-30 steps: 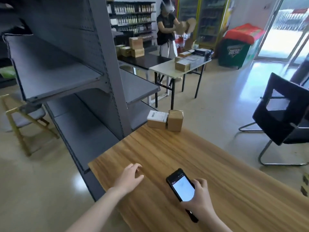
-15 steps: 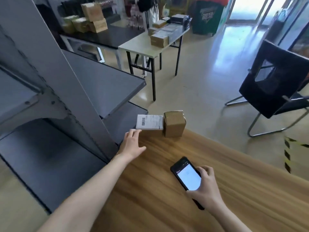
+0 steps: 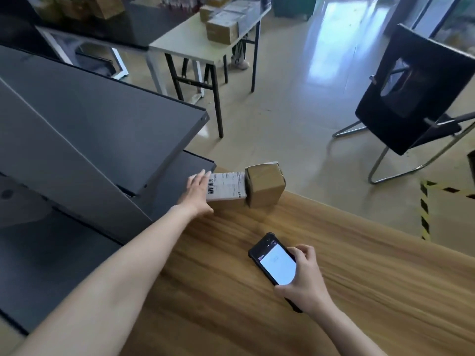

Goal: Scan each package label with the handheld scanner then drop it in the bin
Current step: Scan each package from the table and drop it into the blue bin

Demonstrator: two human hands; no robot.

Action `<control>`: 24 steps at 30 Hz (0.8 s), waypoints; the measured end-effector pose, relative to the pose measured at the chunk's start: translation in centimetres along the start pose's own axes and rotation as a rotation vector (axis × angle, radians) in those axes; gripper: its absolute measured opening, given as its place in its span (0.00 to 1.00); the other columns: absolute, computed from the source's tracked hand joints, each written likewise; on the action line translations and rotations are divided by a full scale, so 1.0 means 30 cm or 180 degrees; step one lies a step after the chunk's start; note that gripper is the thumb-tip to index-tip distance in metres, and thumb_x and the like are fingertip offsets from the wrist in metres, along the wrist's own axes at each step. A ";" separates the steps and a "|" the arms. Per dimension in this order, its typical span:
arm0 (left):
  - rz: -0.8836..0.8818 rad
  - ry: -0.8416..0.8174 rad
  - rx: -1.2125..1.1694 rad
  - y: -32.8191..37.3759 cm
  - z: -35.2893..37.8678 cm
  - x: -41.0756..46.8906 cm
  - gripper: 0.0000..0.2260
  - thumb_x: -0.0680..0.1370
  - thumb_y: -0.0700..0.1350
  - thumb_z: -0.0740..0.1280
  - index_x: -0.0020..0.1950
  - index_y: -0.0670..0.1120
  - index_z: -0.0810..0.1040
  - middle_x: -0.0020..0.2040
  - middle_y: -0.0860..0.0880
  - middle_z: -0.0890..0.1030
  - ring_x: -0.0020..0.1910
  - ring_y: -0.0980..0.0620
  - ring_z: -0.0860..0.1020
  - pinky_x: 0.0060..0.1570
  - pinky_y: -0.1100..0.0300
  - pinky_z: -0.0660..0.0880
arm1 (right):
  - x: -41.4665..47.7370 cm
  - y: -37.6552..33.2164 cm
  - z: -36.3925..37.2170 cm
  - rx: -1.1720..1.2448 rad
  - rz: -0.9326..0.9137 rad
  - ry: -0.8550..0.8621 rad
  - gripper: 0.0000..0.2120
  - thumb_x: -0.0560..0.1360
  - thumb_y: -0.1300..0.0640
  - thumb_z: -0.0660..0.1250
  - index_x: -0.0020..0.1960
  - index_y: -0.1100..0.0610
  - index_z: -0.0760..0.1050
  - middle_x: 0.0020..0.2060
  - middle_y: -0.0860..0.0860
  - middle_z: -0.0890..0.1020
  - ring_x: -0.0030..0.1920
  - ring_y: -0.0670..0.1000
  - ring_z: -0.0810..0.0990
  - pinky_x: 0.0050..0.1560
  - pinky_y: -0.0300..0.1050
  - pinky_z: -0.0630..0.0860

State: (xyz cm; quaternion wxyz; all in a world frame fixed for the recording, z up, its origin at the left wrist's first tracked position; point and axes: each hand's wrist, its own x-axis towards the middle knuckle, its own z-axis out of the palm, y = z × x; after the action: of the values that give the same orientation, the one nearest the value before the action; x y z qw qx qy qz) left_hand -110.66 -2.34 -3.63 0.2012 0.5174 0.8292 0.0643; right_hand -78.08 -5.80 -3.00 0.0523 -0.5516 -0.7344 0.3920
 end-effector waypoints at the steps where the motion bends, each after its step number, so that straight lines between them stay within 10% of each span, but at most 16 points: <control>1: 0.0007 0.0037 -0.0008 0.000 0.001 0.001 0.49 0.66 0.44 0.79 0.79 0.47 0.51 0.77 0.49 0.54 0.75 0.47 0.52 0.70 0.44 0.65 | -0.004 0.004 -0.002 0.0003 0.0009 0.0004 0.44 0.52 0.48 0.75 0.67 0.54 0.66 0.58 0.39 0.58 0.54 0.47 0.73 0.50 0.42 0.77; 10: 0.0058 0.0396 0.0005 -0.014 0.061 -0.235 0.39 0.64 0.46 0.79 0.70 0.46 0.63 0.63 0.48 0.66 0.61 0.48 0.67 0.60 0.53 0.72 | -0.064 0.036 -0.044 -0.0140 -0.0154 -0.0041 0.46 0.55 0.49 0.78 0.70 0.55 0.64 0.63 0.43 0.59 0.56 0.51 0.73 0.55 0.47 0.76; 18: 0.0759 0.0315 0.0652 0.050 0.095 -0.601 0.42 0.66 0.45 0.76 0.76 0.47 0.61 0.69 0.51 0.63 0.66 0.49 0.66 0.59 0.52 0.76 | -0.237 0.098 -0.118 -0.1500 -0.1199 -0.0077 0.48 0.60 0.51 0.76 0.75 0.54 0.57 0.69 0.48 0.55 0.69 0.51 0.64 0.66 0.48 0.66; 24: 0.1020 0.0273 0.0943 0.220 0.117 -0.807 0.40 0.68 0.45 0.75 0.77 0.45 0.60 0.71 0.50 0.64 0.68 0.50 0.65 0.65 0.54 0.71 | -0.406 0.224 -0.221 -0.1543 -0.1370 0.0151 0.38 0.63 0.59 0.70 0.71 0.54 0.61 0.67 0.48 0.56 0.67 0.50 0.65 0.56 0.46 0.67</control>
State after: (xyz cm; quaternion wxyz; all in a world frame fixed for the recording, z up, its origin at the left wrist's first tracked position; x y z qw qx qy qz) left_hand -94.46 -21.09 1.71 0.0747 0.6632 0.7446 -0.0051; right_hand -64.82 -12.18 1.62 0.0182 -0.3891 -0.9047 0.1728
